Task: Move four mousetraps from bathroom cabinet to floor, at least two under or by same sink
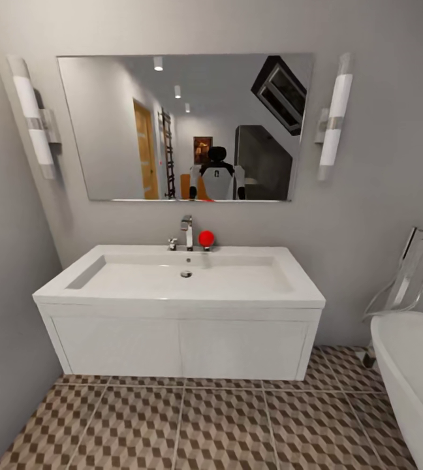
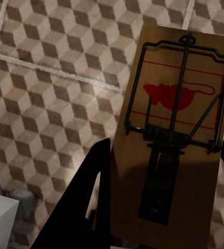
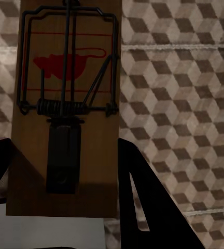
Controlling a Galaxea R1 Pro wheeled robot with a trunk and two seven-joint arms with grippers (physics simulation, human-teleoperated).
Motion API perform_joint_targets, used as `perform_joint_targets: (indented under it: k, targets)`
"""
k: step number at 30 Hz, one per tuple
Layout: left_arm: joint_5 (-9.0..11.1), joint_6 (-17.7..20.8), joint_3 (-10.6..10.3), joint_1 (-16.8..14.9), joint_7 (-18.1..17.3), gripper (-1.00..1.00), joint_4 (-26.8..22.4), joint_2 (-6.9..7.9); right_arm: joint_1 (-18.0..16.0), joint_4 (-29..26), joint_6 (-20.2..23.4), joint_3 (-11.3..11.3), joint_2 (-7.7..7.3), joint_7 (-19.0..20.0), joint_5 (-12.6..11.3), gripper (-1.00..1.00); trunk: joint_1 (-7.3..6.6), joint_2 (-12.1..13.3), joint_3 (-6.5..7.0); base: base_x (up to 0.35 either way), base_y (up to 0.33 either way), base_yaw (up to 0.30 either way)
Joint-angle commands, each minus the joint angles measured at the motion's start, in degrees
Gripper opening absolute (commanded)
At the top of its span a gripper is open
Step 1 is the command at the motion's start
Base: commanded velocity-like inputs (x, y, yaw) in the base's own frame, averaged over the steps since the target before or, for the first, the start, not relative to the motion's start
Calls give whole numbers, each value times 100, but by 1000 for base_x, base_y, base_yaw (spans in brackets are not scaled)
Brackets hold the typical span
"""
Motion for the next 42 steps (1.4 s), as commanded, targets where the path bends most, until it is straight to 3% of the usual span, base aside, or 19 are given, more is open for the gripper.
perform_joint_targets:
  k: [1,12,42]
  targets:
    - [-3,-25,21,-5,23,-100,8,-2,-7,9,9,-39,0,-4,8,-100,1,-3,-6,86,14,-43]
    - [-9,-51,24,-5,21,-100,8,-24,-7,9,27,-37,0,-12,0,-100,1,-3,-6,33,3,-119]
    - [23,-64,42,-5,38,-100,5,-14,-7,9,39,-30,0,-12,7,-100,1,-3,-6,94,0,-3]
